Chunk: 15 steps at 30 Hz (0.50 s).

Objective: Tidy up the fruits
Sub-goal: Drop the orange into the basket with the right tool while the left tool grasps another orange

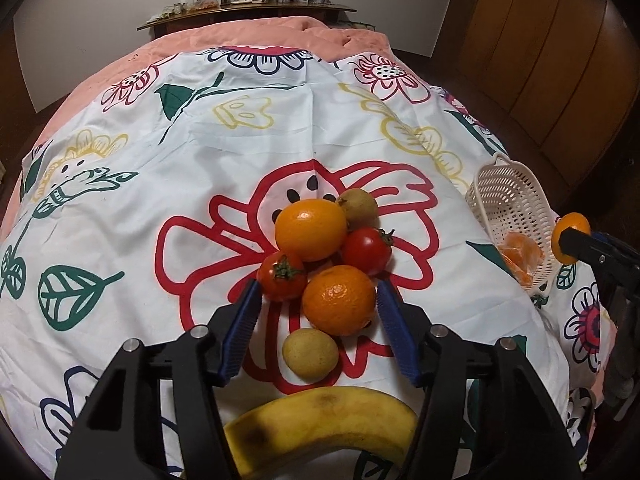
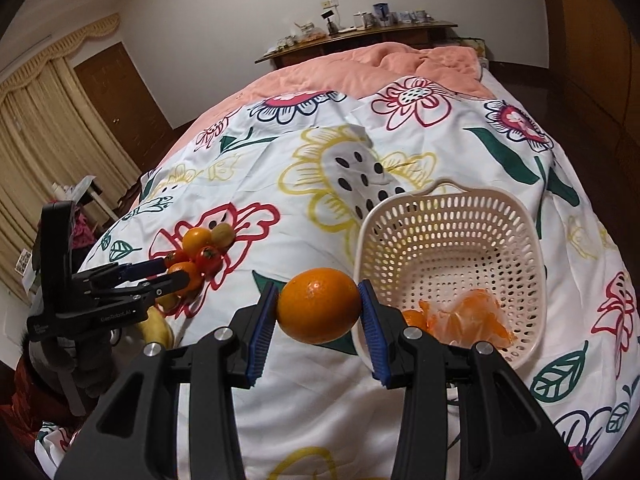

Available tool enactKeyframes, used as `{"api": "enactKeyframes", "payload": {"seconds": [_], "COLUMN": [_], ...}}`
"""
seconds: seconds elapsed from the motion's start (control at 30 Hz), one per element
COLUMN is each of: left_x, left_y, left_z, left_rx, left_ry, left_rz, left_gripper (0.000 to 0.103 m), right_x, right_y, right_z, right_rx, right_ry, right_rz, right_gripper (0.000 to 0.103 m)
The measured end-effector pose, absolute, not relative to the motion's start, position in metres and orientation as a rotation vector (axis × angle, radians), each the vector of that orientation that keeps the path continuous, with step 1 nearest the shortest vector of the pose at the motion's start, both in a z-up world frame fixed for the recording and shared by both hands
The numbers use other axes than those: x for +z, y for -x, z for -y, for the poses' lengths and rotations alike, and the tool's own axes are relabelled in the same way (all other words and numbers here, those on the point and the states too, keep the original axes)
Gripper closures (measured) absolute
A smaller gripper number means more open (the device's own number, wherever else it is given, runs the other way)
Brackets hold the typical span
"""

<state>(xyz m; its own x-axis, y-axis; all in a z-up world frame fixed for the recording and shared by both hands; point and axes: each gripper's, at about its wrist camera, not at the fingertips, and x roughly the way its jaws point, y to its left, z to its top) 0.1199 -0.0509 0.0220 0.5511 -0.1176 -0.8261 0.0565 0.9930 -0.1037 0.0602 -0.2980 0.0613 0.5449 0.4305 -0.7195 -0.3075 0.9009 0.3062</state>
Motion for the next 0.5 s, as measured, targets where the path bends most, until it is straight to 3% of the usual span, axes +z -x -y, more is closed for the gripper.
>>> {"api": "enactKeyframes", "payload": {"seconds": [0.5], "left_x": [0.022], "left_y": [-0.106], "left_z": [0.053], "left_rx": [-0.089], "left_ry": [0.062], "left_rz": [-0.995], "left_gripper": [0.048], "right_x": [0.052], "right_y": [-0.061], "right_z": [0.312], "right_rx": [0.413], "right_ry": [-0.182], "right_rz": [-0.901], "right_gripper": [0.062]}}
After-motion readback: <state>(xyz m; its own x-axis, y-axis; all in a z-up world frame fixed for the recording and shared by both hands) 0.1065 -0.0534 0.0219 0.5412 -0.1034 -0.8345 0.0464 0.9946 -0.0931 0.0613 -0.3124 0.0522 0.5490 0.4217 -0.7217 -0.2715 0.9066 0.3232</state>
